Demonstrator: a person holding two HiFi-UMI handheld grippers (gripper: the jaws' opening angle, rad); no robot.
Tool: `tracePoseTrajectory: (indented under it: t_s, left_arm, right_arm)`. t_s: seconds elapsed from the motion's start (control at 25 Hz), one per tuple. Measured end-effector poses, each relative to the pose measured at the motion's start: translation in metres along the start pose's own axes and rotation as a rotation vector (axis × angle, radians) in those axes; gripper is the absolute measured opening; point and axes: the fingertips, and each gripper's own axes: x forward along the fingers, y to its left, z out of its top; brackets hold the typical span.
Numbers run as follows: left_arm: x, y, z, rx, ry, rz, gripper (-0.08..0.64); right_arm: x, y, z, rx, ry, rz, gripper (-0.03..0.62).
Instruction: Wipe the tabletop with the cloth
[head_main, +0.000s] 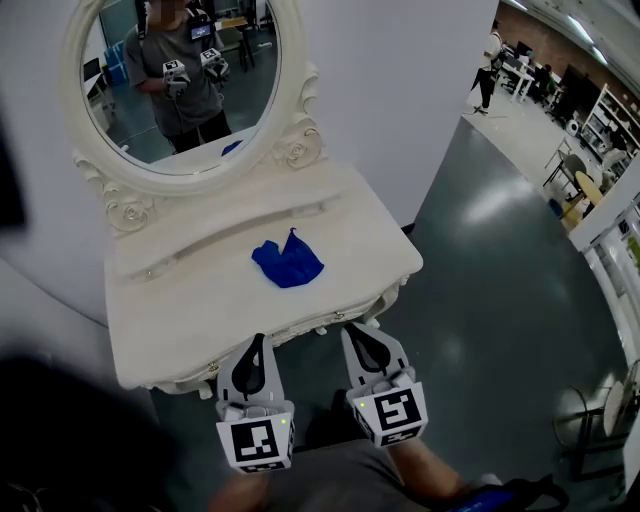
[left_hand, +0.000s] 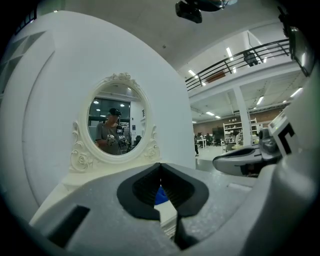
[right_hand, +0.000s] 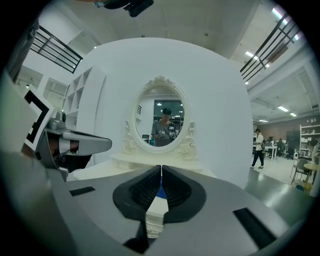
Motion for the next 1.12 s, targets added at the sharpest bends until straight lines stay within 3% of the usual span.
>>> tracePoseTrajectory:
  t_s: [0.16,0.36,0.52,1.12]
  left_arm:
    - [0.023,0.0,0.005,0.032,-0.011,-0.017,0.015]
    - [0.058,0.0,0.001,0.009,-0.007,-0.002,0.015]
    - [0.093,0.003,-0.002,0.038,0.03,0.018,0.015]
    - [0.202,0.031,0.012,0.066,0.091,0.195,0.015]
  right_arm:
    - [0.019,-0.013,0.004,0.005,-0.018,-0.003,0.015]
    - [0.048,-0.035,0.002,0.029,-0.019,0.009,0.015]
    - [0.08,-0.057,-0.007,0.055,0.009,0.043,0.015]
    - [0.21,-0.119,-0.009,0.101,0.063,0.229,0.017]
